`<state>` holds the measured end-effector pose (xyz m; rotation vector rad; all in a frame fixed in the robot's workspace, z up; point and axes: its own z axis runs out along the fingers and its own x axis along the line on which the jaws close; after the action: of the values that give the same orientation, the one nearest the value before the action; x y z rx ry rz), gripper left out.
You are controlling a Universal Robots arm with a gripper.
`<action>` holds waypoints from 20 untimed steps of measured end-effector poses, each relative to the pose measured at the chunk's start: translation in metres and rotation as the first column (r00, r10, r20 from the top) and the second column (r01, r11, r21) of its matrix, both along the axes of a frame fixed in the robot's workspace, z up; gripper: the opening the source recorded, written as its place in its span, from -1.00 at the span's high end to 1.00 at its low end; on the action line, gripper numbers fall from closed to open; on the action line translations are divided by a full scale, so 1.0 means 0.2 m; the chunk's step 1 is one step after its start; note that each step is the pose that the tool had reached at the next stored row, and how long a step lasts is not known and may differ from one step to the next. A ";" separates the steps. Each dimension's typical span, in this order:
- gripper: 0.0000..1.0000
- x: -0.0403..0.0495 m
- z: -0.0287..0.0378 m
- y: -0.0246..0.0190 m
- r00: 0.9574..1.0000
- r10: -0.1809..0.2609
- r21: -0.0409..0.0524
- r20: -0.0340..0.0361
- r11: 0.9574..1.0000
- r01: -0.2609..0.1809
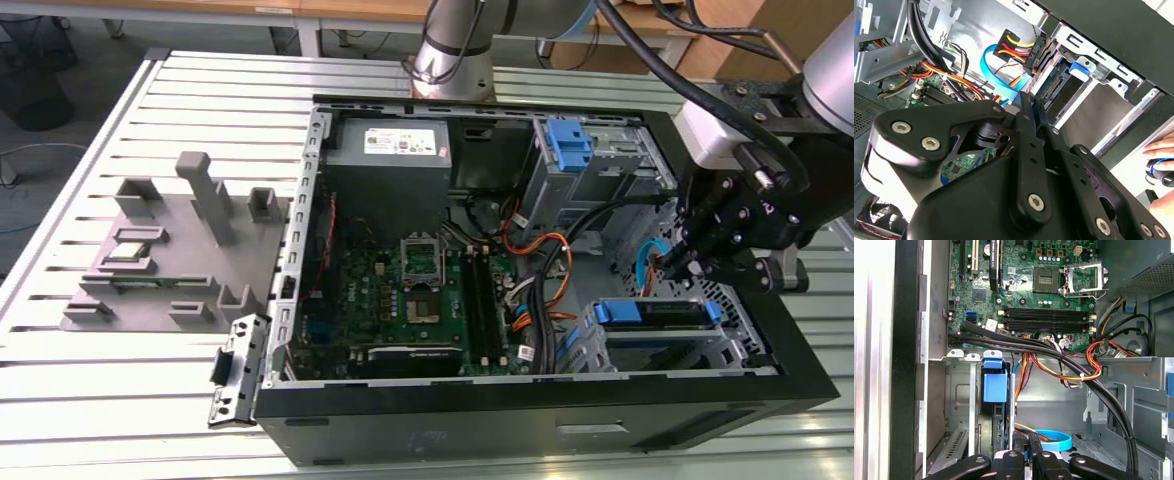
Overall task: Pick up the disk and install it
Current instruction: 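Insert the first disk wire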
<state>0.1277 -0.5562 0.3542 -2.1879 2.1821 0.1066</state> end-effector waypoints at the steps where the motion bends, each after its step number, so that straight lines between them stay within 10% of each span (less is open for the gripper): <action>1: 0.68 0.000 0.000 0.000 1.000 0.000 0.000 0.000 1.000 0.000; 20: 0.68 -0.047 0.000 -0.019 1.000 0.000 0.000 0.000 1.000 0.000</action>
<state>0.1184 -0.5599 0.3542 -2.1879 2.1823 0.1065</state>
